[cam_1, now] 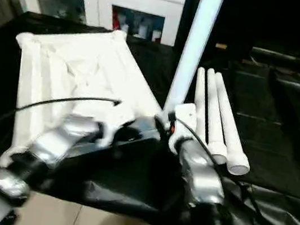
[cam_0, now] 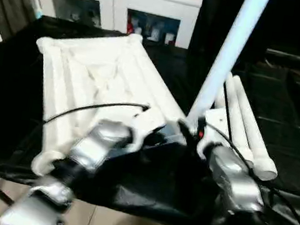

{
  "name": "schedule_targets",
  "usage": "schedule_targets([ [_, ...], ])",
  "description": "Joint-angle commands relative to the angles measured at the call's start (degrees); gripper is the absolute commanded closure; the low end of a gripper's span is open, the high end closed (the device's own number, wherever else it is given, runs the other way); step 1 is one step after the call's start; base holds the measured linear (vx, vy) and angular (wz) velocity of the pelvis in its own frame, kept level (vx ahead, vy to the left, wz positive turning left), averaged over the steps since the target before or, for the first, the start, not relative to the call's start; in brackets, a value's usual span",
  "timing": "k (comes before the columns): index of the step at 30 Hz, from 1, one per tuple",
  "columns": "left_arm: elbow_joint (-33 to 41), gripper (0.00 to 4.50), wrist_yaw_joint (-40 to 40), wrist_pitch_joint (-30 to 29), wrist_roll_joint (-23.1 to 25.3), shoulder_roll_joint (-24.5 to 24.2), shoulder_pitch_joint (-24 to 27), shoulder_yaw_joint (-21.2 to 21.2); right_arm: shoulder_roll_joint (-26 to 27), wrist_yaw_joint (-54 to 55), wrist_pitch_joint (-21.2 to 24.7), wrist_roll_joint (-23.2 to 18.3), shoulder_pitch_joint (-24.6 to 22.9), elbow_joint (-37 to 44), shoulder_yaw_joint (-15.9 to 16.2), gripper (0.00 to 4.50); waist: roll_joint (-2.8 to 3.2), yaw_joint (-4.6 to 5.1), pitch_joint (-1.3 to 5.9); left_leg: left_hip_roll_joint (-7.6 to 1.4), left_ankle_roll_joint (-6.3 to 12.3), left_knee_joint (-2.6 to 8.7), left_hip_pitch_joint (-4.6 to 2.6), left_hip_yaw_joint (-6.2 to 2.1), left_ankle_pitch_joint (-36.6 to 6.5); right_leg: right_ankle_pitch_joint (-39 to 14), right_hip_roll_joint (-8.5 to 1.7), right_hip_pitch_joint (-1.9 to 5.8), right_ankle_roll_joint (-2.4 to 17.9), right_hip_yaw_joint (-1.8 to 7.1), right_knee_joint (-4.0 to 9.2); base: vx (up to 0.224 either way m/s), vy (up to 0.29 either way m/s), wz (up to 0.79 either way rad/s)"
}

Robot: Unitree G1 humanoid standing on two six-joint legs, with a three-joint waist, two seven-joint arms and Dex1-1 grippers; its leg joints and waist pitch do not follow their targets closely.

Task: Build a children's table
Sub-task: Rotate leg to tighten

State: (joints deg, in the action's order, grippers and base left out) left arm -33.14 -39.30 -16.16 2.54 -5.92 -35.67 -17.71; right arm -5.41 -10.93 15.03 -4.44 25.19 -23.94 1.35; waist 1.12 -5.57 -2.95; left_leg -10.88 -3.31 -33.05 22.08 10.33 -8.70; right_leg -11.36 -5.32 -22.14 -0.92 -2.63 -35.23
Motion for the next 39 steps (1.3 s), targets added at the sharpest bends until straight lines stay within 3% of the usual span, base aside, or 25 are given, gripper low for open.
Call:
schedule_targets([
  [1,-2.75,4.5,8.06,0.4,-1.36,2.63,-2.32,4.14,2.26,5.06,1.7,-0.23,-0.46,-3.79,-1.27,1.8,-0.13,0.12,3.52,-1.58,-1.66,3.92,-1.52,-0.66,-16.48,-11.09,-2.59,1.66,11.13,1.93,4.75,0.0,0.0,0.0],
  [5,-5.95,4.5,11.2,1.2,-0.12,6.56,-4.14,3.45,5.52,6.72,-0.02,0.51,1.79,-6.1,-0.06,1.8,0.15,0.13,3.6,-1.49,-1.31,4.04,-1.25,-0.76,-16.14,-9.54,-2.5,1.82,10.23,1.87,4.75,0.0,0.0,0.0],
  [7,-5.93,4.5,10.89,2.07,0.59,6.59,-4.33,2.7,5.73,6.2,-0.59,1.02,1.75,-5.55,0.44,1.8,0.02,0.04,3.8,-1.41,-0.1,3.82,-0.97,-0.74,-13.57,-5.35,-2.49,2.09,10.22,1.83,4.46,0.0,0.0,0.0],
  [10,-4.68,4.5,8.49,3.33,0.62,5.28,-3.71,2.07,5.42,4.49,-0.8,0.12,1.18,-3.95,-0.2,1.1,0.03,-0.07,3.7,-1.4,1.13,3.77,-0.97,-0.6,-13.12,-4.45,-2.5,2.11,10.86,1.78,4.49,0.0,0.0,0.0],
  [14,-2.05,4.5,4.06,5.82,-0.31,3.05,-2.24,1.99,2.69,1.54,-0.87,-0.48,-0.29,0.9,-0.41,0.77,-0.1,0.36,3.43,-1.57,1.06,4.19,-0.8,-0.83,-15.4,-8.84,-2.54,2.12,9.97,1.73,4.83,0.0,0.0,0.0],
  [17,1.35,4.5,-0.62,7.13,-1.31,0.53,-0.24,1.8,-1.03,-3.33,0.42,-1.31,-2.28,6.47,-0.04,0.53,-0.21,0.4,3.62,-1.67,1.64,3.98,-0.71,-0.77,-13.71,-6.73,-2.53,2.27,10.32,1.78,4.62,0.0,0.0,0.0],
  [22,6.43,4.5,-8.47,8.79,-2.93,-4.65,3.53,0.66,-8.77,-12.44,3.49,-1.15,-5.24,12.02,1.93,0.53,0.1,0.02,3.59,-1.77,3.03,3.63,-0.69,-0.57,-11.35,-4.24,-2.48,2.03,11.16,1.87,4.3,0.0,0.0,0.0],
  [26,8.93,4.5,-13.51,9.05,-3.85,-8.36,5.59,0.09,-14.16,-23.55,5.47,-4.63,-8.4,18.49,5.0,0.53,0.07,-0.33,3.56,-1.9,4.15,3.48,-0.44,-0.53,-10.07,-1.38,-2.39,2.02,11.81,1.88,3.86,0.0,0.0,0.0],
  [30,11.33,4.5,-17.28,8.15,-4.55,-10.63,6.98,0.3,-18.14,-30.55,7.41,-6.26,-10.52,23.2,7.96,0.53,0.03,-0.25,3.35,-1.95,4.22,3.62,-0.48,-0.46,-11.66,-3.79,-2.41,1.72,12.12,1.82,4.1,0.0,0.0,0.0],
  [34,13.2,4.5,-19.37,7.67,-5.29,-12.17,7.9,0.18,-19.35,-32.7,7.78,-6.25,-10.86,23.98,8.92,0.53,-0.03,-0.3,3.29,-2.03,3.34,3.7,-0.54,-0.48,-12.29,-5.94,-2.52,1.56,12.09,1.89,4.14,0.0,0.0,0.0],
  [39,14.99,4.5,-20.97,7.23,-6.01,-13.08,8.85,-0.22,-18.74,-32.54,8.07,-7.02,-9.85,23.19,8.09,0.53,-0.07,-0.29,3.42,-1.96,3.71,3.51,-0.47,-0.4,-10.76,-3.51,-2.47,1.53,12.65,1.89,3.87,0.0,0.0,0.0],
])
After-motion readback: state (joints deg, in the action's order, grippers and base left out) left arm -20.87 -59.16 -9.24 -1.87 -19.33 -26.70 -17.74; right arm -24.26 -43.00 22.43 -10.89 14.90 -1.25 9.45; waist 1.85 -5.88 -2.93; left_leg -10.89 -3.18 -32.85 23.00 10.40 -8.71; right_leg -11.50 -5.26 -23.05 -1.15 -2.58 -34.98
